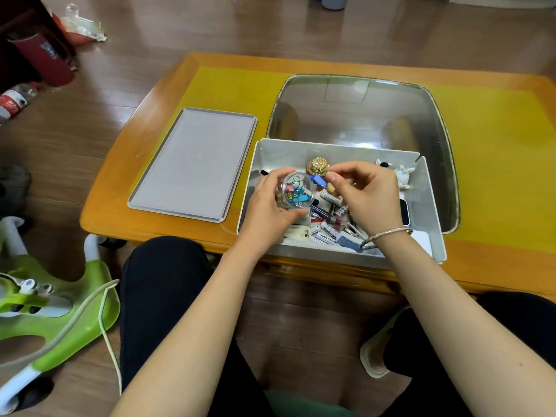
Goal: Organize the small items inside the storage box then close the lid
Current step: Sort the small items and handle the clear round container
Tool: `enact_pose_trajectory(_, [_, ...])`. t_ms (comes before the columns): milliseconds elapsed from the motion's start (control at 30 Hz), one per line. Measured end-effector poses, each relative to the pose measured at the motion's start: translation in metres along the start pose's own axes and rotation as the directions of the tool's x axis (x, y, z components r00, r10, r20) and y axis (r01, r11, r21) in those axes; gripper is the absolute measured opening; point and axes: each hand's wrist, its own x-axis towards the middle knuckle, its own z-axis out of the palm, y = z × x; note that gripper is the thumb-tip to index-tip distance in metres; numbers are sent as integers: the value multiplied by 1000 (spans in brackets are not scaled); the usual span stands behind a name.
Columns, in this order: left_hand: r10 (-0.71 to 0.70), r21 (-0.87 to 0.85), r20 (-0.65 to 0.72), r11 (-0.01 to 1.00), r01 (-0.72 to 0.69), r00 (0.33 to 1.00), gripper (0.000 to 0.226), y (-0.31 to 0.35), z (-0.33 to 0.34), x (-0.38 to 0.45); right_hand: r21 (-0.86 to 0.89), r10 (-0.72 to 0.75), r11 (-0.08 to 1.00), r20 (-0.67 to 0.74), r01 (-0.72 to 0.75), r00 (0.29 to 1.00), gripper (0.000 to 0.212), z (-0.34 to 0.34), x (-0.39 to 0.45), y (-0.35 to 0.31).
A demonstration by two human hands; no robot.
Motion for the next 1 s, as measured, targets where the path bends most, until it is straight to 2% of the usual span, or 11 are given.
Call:
enact_pose_trajectory(200, [11, 4, 74, 1000, -11, 997, 74, 0, -1, -2, -209, -125, 970, 0, 123, 992, 6, 9, 1, -2])
enact_pose_trajectory(367, [14, 2, 117, 1000, -14, 993, 75, 0, -1, -3, -267, -186, 948, -20, 174, 982, 3, 12, 2, -1])
enact_pose_trajectory(500, [31, 53, 136, 998, -39, 990, 76, 0, 0, -4, -280, -216, 936, 22, 214, 976, 4, 17, 0, 0])
enact_pose_trajectory(633, [30, 31, 158, 999, -35, 987, 73, 1, -1, -4, -373, -288, 882, 55, 287, 956, 6, 19, 4, 2])
enact_pose_trajectory(800, [7, 11, 163, 1000, -9, 987, 71, 0, -2, -4, -380, -261, 882, 97, 279, 960, 11, 24, 2, 1])
enact_pose_trajectory(1000, [20, 6, 149, 1000, -22, 989, 70, -1, -2, -2, -400, -274, 842, 258, 361, 926, 19, 16, 0, 4])
